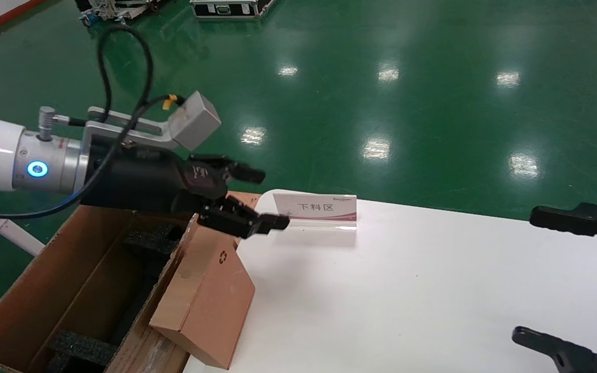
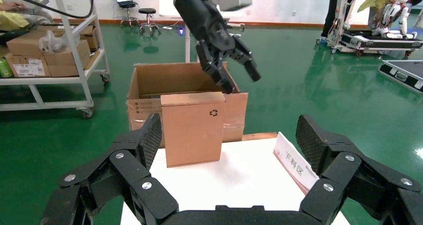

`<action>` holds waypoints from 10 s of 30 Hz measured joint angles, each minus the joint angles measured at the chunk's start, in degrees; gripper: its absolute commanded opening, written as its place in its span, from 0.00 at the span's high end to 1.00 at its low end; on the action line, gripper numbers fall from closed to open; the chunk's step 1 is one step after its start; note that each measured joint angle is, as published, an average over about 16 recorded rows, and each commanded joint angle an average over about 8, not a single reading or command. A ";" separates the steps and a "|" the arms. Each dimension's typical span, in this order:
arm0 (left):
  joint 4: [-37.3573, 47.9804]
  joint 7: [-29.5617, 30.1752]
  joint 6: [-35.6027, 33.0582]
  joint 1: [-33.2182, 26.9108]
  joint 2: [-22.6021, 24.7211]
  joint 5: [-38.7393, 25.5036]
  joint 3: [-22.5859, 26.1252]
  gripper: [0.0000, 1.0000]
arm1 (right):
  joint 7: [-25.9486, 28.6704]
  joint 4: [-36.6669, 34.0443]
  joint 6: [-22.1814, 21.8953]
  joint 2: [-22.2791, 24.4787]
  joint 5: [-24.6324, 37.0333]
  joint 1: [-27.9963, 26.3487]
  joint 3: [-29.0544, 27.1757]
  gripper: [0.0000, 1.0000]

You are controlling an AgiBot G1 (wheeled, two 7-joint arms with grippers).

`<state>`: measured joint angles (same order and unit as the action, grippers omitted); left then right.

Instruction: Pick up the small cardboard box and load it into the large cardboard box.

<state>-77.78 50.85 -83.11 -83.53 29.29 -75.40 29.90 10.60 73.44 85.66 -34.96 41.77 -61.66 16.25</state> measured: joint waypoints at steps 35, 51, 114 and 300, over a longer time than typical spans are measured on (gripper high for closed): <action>-0.15 33.13 -7.68 -36.62 4.40 -9.57 52.37 0.00 | -0.07 0.00 -0.06 0.06 -0.10 -0.03 0.14 0.00; -0.08 39.83 -5.48 -42.29 7.82 -7.20 68.24 0.00 | -0.10 0.00 -0.09 0.08 -0.14 -0.04 0.20 0.00; 1.32 39.30 -4.20 -47.31 9.03 -7.05 68.49 1.00 | -0.13 -0.04 -0.12 0.10 -0.18 -0.05 0.25 1.00; 3.63 29.13 37.59 -56.37 2.06 -18.18 98.26 0.00 | -0.41 -0.14 -0.31 0.30 -0.52 -0.19 0.75 0.00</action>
<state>-74.14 79.98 -45.52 -139.91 31.35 -93.58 128.17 10.19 73.30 85.34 -34.66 41.25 -61.84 17.00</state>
